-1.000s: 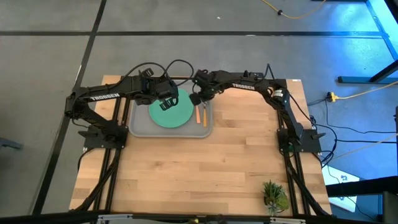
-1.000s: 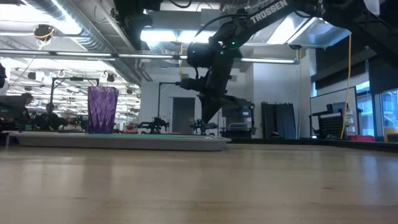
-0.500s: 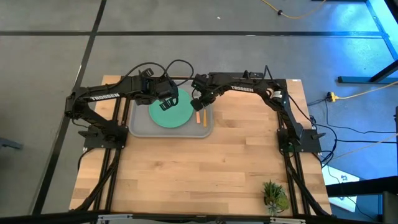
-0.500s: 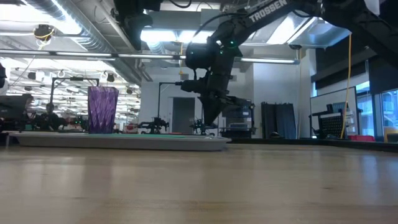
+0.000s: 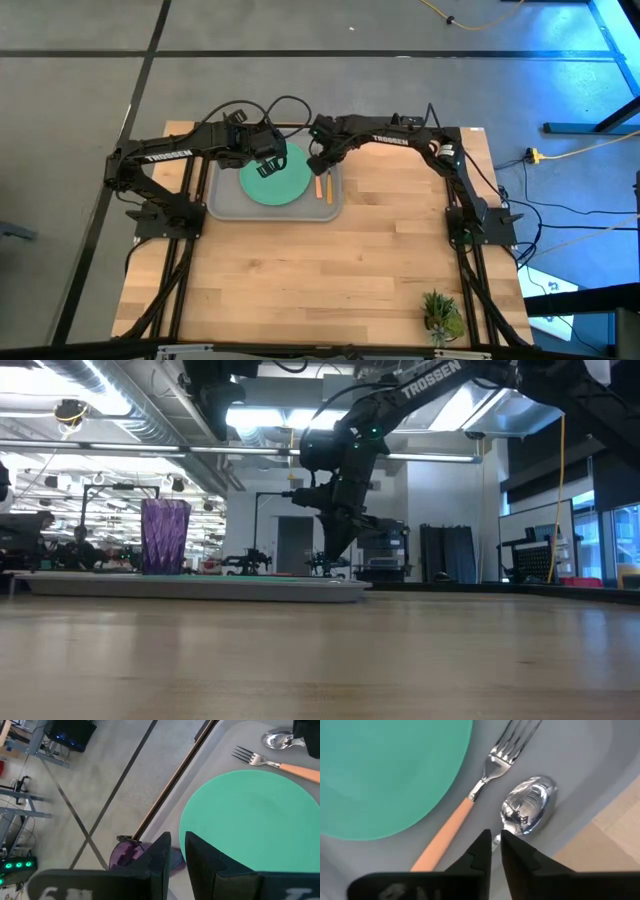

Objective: Pick and place plate/cup/fork/spoon on tray
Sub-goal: Put the orange spoon on the right side of the light orange fork

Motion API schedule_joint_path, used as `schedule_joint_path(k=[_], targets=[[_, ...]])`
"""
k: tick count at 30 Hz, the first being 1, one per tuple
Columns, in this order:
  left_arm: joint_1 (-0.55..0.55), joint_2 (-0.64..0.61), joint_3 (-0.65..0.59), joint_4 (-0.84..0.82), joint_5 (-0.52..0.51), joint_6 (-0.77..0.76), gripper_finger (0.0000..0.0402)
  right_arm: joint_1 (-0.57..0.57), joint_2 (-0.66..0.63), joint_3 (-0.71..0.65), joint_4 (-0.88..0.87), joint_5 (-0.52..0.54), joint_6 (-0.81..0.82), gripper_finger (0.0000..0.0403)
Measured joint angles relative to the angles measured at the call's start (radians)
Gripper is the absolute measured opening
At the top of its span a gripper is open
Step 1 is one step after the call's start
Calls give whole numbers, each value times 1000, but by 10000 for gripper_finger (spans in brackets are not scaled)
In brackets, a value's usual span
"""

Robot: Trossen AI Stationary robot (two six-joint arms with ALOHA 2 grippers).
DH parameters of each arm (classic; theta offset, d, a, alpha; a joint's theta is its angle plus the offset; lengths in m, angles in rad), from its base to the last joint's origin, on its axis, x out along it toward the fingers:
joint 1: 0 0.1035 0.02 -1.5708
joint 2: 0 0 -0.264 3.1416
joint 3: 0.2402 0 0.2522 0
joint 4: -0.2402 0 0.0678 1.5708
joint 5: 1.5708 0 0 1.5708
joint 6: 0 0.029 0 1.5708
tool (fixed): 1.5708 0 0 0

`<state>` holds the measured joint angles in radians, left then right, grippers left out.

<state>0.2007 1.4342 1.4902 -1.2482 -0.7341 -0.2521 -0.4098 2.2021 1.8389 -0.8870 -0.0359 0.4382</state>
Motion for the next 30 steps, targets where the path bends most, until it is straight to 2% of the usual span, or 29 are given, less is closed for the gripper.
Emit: schedule_joint_path(k=[6,15,30], targets=[[0,0,0,0,0,0,50,3,37,0,-6,-20,10,70],[0,0,0,0,0,0,50,3,62,0,-27,-30,207,71],[0,0,0,0,0,0,50,3,97,0,-28,-37,242,71]])
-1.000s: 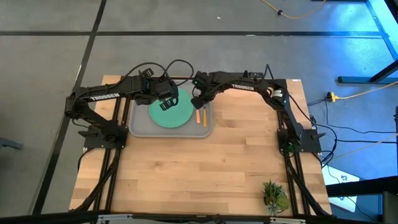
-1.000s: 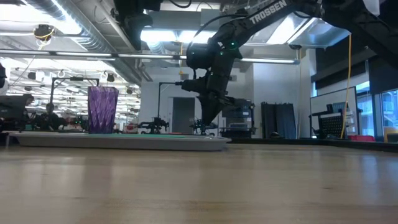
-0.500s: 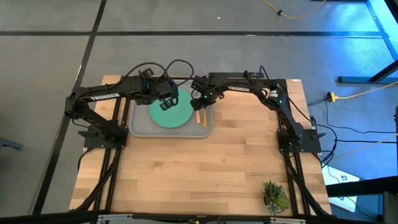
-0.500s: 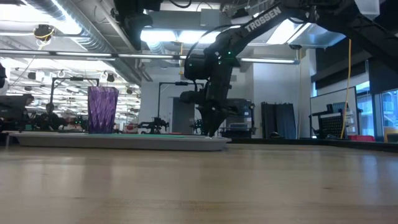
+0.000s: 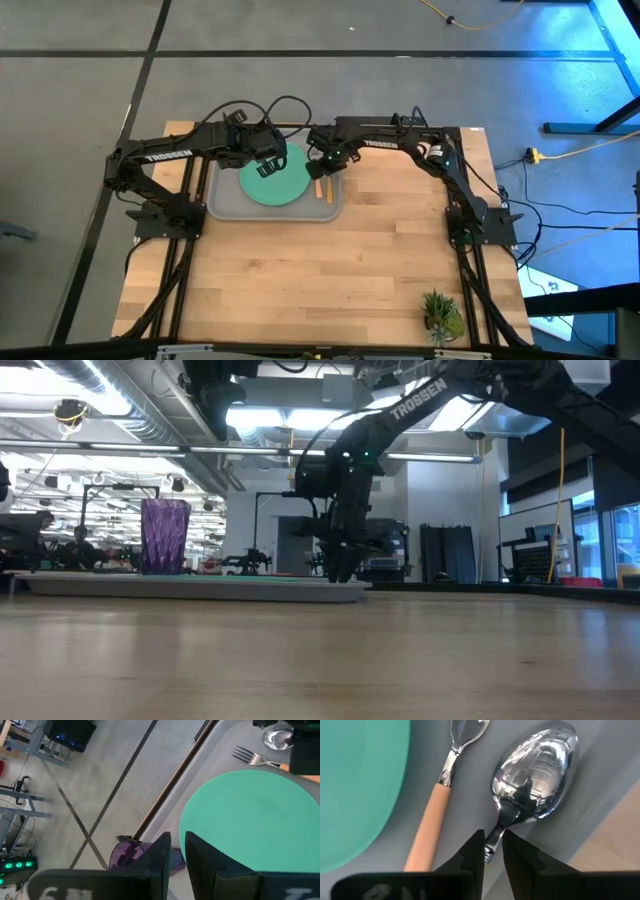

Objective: Pick and place plate/cup/fork/spoon on tray
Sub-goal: Put the orange spoon on the right side of the light orange fork

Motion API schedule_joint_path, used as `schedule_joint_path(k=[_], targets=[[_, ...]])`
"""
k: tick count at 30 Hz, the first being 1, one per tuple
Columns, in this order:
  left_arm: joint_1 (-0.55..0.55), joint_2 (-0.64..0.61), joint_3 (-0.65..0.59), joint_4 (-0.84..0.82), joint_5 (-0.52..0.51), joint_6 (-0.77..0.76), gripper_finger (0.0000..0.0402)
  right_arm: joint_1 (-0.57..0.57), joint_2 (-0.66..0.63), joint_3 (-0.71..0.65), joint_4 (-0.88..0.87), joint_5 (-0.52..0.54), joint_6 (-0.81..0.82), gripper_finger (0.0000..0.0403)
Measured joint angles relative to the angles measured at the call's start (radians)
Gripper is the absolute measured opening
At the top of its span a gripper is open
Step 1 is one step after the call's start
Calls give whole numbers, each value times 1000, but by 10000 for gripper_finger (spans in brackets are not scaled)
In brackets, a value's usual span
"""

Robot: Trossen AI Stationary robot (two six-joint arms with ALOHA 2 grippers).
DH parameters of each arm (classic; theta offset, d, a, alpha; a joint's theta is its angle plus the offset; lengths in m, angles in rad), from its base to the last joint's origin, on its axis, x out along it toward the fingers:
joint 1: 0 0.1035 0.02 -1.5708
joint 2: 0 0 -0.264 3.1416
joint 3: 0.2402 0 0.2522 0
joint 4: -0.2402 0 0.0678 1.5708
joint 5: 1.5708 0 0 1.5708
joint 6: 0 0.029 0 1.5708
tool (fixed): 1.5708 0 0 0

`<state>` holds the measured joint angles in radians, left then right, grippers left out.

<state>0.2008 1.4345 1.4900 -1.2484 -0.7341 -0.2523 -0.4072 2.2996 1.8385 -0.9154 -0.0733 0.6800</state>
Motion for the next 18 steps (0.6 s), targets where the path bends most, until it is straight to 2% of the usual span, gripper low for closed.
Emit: schedule_joint_path(k=[9,14,18], targets=[[0,0,0,0,0,0,50,-3,30,4,36,-3,-52,67],[0,0,0,0,0,1,50,-7,28,3,63,-9,-70,16],[0,0,0,0,0,1,50,-8,28,3,63,-11,-96,5]])
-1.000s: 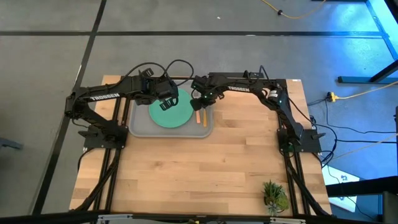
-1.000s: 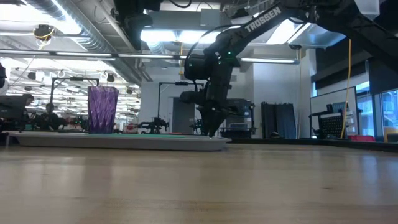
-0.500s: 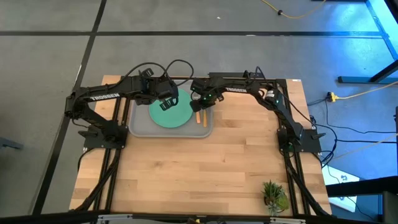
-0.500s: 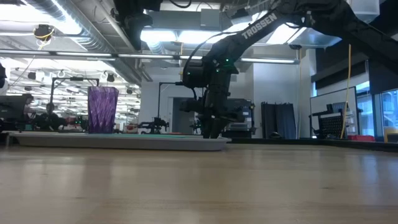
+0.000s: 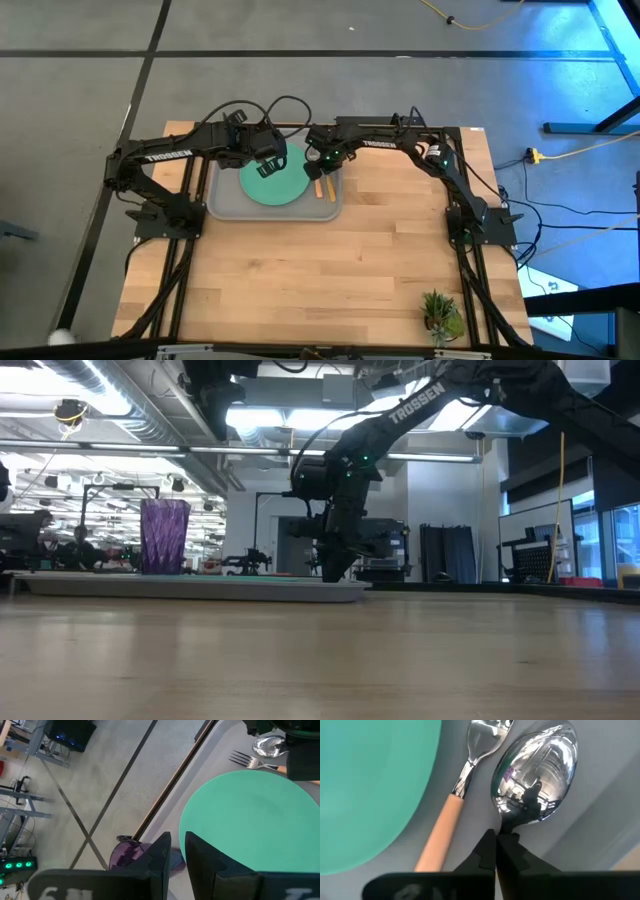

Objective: Pick and place plate/cup/fork/spoon on tray
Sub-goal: Put the orange spoon on the right side of the light orange fork

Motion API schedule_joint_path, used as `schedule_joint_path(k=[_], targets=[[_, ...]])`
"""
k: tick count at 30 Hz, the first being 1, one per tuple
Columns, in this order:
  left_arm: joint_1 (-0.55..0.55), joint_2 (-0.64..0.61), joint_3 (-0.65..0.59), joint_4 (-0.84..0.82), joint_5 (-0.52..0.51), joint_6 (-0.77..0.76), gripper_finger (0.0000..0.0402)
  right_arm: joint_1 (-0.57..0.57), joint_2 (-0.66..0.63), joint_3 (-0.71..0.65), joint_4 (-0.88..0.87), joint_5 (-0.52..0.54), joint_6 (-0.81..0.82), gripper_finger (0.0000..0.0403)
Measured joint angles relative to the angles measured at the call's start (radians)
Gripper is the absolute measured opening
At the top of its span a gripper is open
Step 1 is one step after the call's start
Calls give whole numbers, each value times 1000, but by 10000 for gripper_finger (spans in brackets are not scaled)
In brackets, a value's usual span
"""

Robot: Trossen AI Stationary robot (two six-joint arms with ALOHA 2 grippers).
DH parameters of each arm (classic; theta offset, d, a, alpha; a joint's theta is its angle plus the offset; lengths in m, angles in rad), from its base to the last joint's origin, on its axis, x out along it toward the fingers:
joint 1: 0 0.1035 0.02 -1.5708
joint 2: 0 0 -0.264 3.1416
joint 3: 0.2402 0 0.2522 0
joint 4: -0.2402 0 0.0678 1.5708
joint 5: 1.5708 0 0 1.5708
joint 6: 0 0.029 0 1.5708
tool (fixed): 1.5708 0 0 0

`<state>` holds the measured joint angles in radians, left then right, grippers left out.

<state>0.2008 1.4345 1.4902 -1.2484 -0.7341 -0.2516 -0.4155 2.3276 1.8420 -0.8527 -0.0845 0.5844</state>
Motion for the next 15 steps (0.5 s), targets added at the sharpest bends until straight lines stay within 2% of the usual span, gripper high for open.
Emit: schedule_joint_path(k=[5,11,15], targets=[[0,0,0,0,0,0,50,0,-1,4,-7,-4,-14,2],[0,0,0,0,0,0,50,-1,4,78,-92,-2,-45,1],[0,0,0,0,0,0,50,0,4,117,-160,41,-49,1]])
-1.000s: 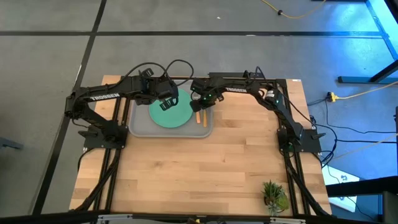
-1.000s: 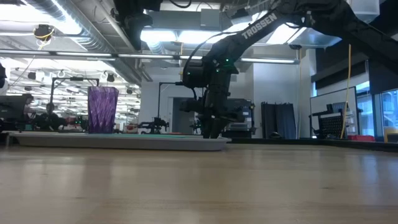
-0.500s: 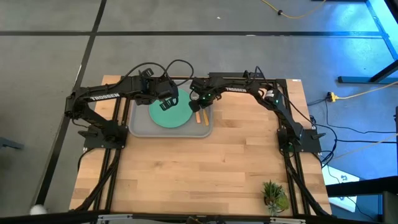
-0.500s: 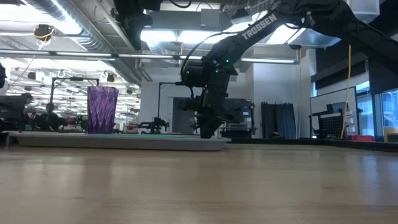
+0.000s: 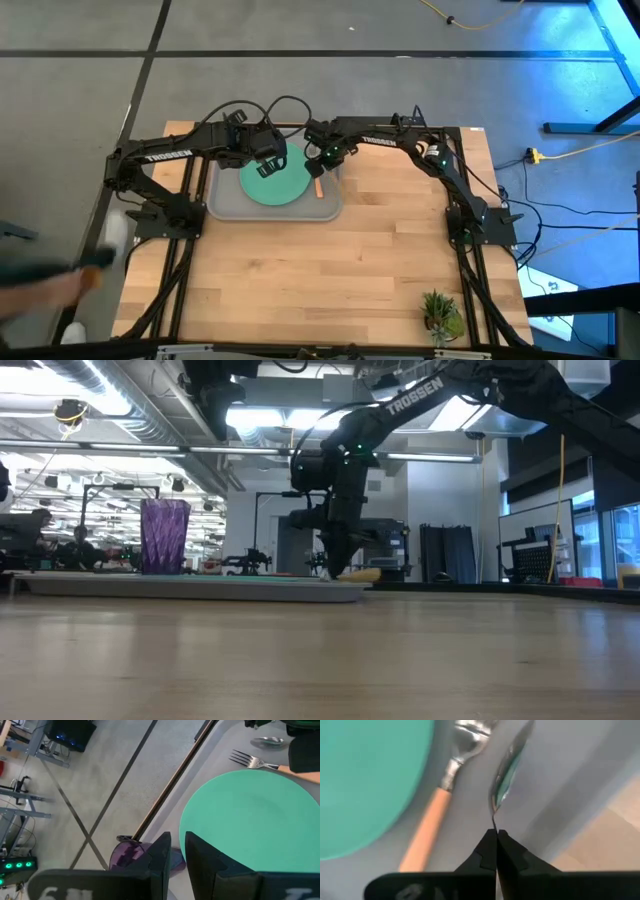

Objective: Pick and place plate/cup/fork/spoon on tray
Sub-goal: Put the orange spoon on the right side of the light orange fork

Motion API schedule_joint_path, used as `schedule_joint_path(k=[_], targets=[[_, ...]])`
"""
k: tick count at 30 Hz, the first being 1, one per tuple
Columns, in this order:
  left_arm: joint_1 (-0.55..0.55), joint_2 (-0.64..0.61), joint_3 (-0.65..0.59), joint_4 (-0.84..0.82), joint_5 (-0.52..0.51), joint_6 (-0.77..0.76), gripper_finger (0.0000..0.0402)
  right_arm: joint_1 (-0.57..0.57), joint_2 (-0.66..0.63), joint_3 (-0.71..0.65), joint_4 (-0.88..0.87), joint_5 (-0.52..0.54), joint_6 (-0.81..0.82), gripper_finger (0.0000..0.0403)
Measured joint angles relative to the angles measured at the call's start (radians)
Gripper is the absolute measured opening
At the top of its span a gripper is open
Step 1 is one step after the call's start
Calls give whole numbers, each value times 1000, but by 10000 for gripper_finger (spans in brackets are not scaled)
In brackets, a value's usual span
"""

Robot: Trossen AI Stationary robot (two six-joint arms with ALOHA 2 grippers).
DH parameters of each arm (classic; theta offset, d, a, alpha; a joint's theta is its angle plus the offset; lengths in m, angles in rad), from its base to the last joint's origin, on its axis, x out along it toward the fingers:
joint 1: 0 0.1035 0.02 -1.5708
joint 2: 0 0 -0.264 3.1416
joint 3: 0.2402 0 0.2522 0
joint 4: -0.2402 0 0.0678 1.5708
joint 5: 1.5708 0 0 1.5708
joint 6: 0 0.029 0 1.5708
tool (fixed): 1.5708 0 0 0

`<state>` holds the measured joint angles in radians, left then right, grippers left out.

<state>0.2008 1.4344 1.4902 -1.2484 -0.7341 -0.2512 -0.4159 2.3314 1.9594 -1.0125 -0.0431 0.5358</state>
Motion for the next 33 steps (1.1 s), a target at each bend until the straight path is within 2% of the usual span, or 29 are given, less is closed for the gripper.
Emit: schedule_joint_path(k=[5,10,15,21,29,33], targets=[[0,0,0,0,0,0,50,0,0,7,-64,27,-4,1],[0,0,0,0,0,0,50,0,0,7,-68,-3,-22,0],[0,0,0,0,0,0,50,1,-2,9,-144,94,-20,0],[0,0,0,0,0,1,50,17,-2,9,-145,193,-20,0],[0,0,0,0,0,1,50,66,-2,9,-145,207,-45,0],[0,0,0,0,0,1,50,73,-2,9,-144,168,-45,0]])
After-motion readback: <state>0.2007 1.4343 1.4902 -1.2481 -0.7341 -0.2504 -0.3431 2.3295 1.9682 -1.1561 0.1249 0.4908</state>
